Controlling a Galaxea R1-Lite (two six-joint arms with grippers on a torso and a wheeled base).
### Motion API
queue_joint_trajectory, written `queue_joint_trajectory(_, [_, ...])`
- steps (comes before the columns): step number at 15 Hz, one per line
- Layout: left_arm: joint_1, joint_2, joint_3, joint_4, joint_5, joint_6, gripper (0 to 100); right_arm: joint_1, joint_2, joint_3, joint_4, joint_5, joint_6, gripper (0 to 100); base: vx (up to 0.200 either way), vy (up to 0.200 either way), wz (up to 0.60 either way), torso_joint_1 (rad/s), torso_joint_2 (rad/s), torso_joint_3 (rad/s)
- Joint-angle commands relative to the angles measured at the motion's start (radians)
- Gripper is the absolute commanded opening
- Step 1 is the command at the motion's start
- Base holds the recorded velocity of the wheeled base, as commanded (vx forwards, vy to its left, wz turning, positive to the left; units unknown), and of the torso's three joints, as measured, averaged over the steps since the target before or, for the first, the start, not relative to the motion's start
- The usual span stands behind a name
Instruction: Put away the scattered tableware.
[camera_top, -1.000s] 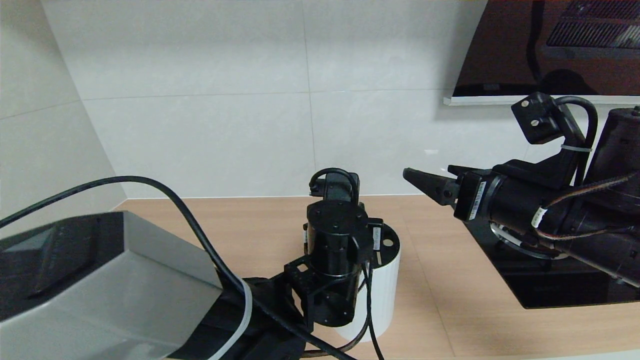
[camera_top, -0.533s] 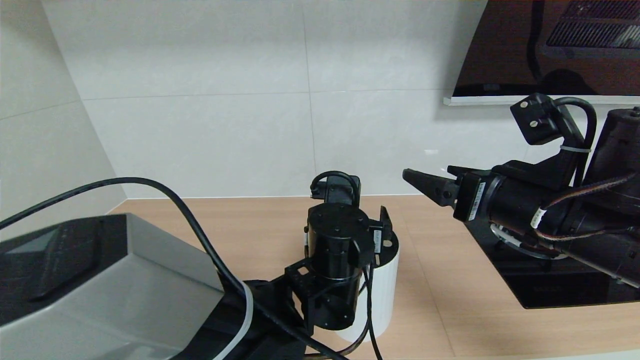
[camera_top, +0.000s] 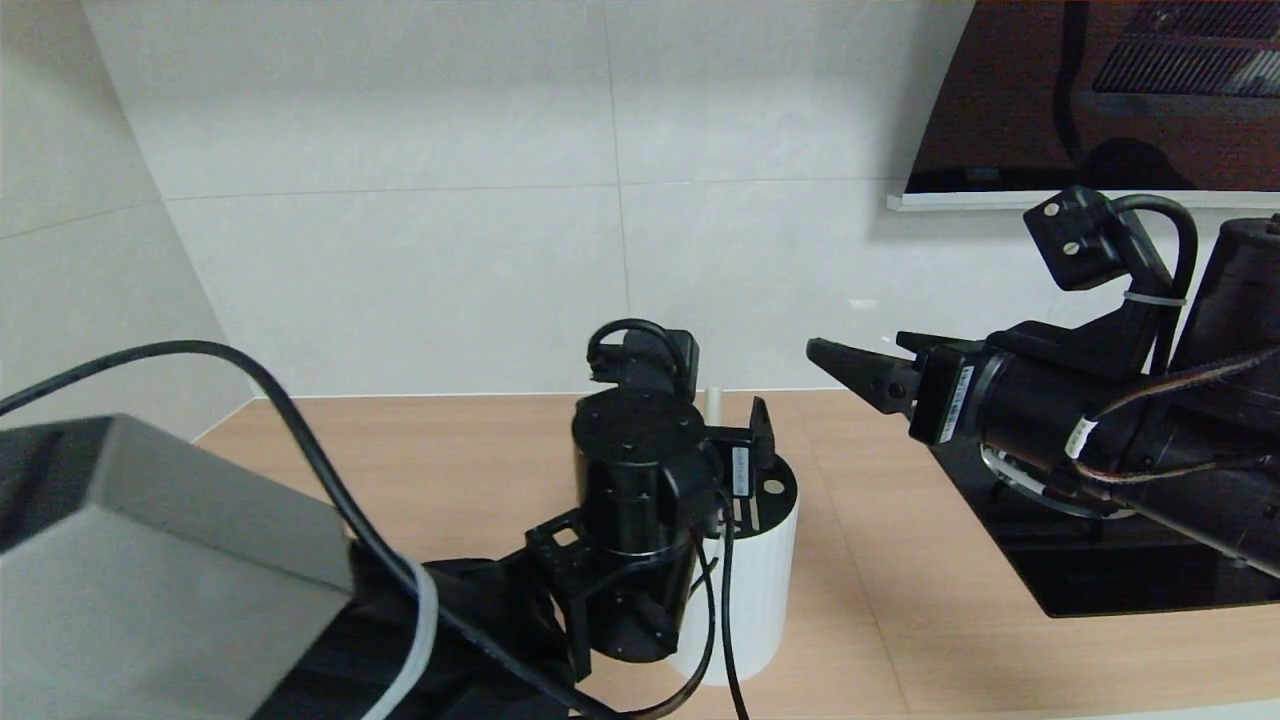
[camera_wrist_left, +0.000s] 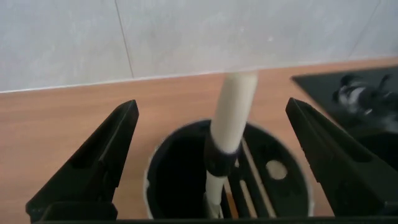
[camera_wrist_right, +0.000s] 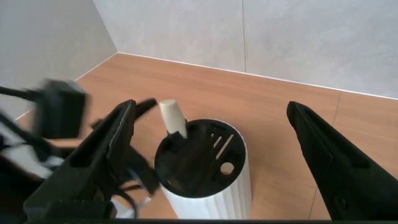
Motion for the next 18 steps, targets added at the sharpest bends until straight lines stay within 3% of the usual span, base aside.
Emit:
queue_joint_trajectory(1, [0.003,-0.211,0.072,0.008,-0.059,-0.007,100,0.0,-0.019,0.011,-0.001,-0.002,-0.019,100,0.0,0.0,0.0,0.0,0.0,0.0])
queue_joint_trajectory(3, [0.072,-0.399,0.087,0.097,-0.128,0.004,100,-0.007,-0.053,0.028,-0.003,-0.011,-0.077,100,0.0,0.0,0.0,0.0,0.0,0.0])
queue_joint_trajectory(5, [0.151,-0.646,0.116,0.331,-0.243,0.002,100,-0.023,-0.137,0.071,0.008,-0.005,-0.117,100,0.0,0.0,0.0,0.0,0.0,0.0])
queue_joint_trajectory(6, [0.171,-0.705,0.132,0.388,-0.278,0.001,100,-0.024,-0.156,0.083,0.008,-0.005,-0.12,100,0.0,0.0,0.0,0.0,0.0,0.0])
queue_joint_trajectory(7, [0.23,-0.862,0.184,0.528,-0.384,-0.002,100,-0.038,-0.206,0.132,-0.001,-0.012,-0.131,100,0.0,0.0,0.0,0.0,0.0,0.0])
queue_joint_trajectory(9, [0.316,-1.147,0.279,0.709,-0.506,-0.004,100,-0.072,-0.404,0.264,0.008,-0.012,-0.149,100,0.0,0.0,0.0,0.0,0.0,0.0])
queue_joint_trajectory(11, [0.377,-1.362,0.294,0.884,-0.51,-0.002,100,-0.164,-0.61,0.425,0.011,-0.011,-0.149,100,0.0,0.0,0.0,0.0,0.0,0.0])
queue_joint_trajectory(13, [0.454,-1.531,0.287,1.058,-0.51,-0.001,100,-0.322,-0.774,0.514,0.068,0.002,-0.14,100,0.0,0.0,0.0,0.0,0.0,0.0])
queue_joint_trajectory(14, [0.478,-1.574,0.287,1.094,-0.51,0.001,100,-0.356,-0.823,0.527,0.103,0.003,-0.139,100,0.0,0.0,0.0,0.0,0.0,0.0])
queue_joint_trajectory(15, [0.532,-1.647,0.293,1.146,-0.511,0.001,100,-0.383,-0.942,0.528,0.206,0.003,-0.14,100,0.0,0.0,0.0,0.0,0.0,0.0])
queue_joint_trajectory(18, [0.613,-1.772,0.294,1.233,-0.511,0.007,100,-0.417,-1.162,0.491,0.456,0.0,-0.149,100,0.0,0.0,0.0,0.0,0.0,0.0])
